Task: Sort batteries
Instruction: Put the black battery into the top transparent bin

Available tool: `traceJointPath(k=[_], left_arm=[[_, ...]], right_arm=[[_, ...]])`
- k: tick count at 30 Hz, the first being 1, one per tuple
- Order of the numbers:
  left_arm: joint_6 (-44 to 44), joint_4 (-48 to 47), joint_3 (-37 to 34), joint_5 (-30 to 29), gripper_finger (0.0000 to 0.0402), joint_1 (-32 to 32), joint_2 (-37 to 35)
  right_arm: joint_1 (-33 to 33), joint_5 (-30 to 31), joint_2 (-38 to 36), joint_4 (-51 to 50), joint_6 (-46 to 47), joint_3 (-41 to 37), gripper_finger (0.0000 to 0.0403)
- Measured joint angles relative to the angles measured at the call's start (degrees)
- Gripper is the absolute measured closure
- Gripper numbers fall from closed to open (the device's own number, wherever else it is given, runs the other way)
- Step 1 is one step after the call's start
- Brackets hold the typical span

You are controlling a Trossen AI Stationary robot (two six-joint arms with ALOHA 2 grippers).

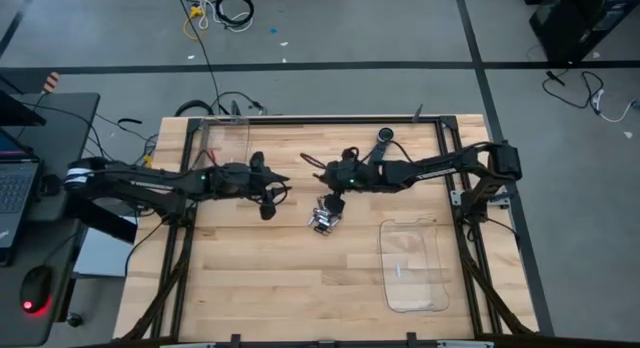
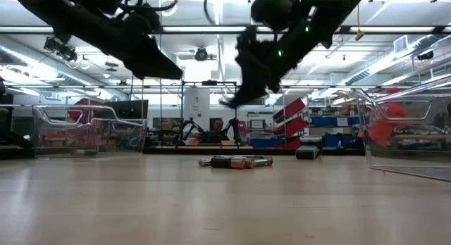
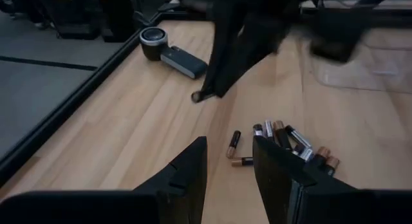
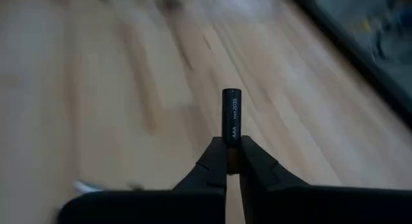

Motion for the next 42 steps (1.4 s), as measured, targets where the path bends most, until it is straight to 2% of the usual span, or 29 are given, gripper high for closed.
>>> traceJointPath(k=[6, 10, 18, 28, 32, 38, 42], left_arm=[[1.1, 13.6, 0.0, 0.0, 0.0277, 0.0, 8.7], [1.1, 17.2, 0.0, 0.2, 0.0277, 0.0, 11.6], [1.1, 21.3, 0.0, 7.6, 0.0277, 0.0, 12.3], [0.8, 22.7, 0.0, 8.2, 0.0280, 0.2, 12.3], [0.8, 22.7, 0.0, 8.1, 0.0306, 0.2, 12.3], [0.9, 22.7, 0.0, 7.8, 0.0379, 0.2, 12.3], [0.9, 22.7, 0.0, 6.7, 0.0387, 0.2, 12.2]], right_arm=[[3.1, -2.1, -0.5, 7.1, -6.0, 0.0, 0.0392], [4.6, -1.0, -0.5, 8.6, -7.6, 0.0, 0.0392], [4.9, -0.8, -0.5, 9.8, -8.8, 0.1, 0.0392], [4.9, -0.7, -0.5, 9.8, -9.5, 0.1, 0.0392], [4.9, -0.7, -0.5, 9.8, -9.7, 0.1, 0.0392], [5.0, -0.8, -0.5, 9.5, -10.0, 0.1, 0.0392], [4.9, -0.8, -0.5, 9.6, -9.9, 0.1, 0.0390]])
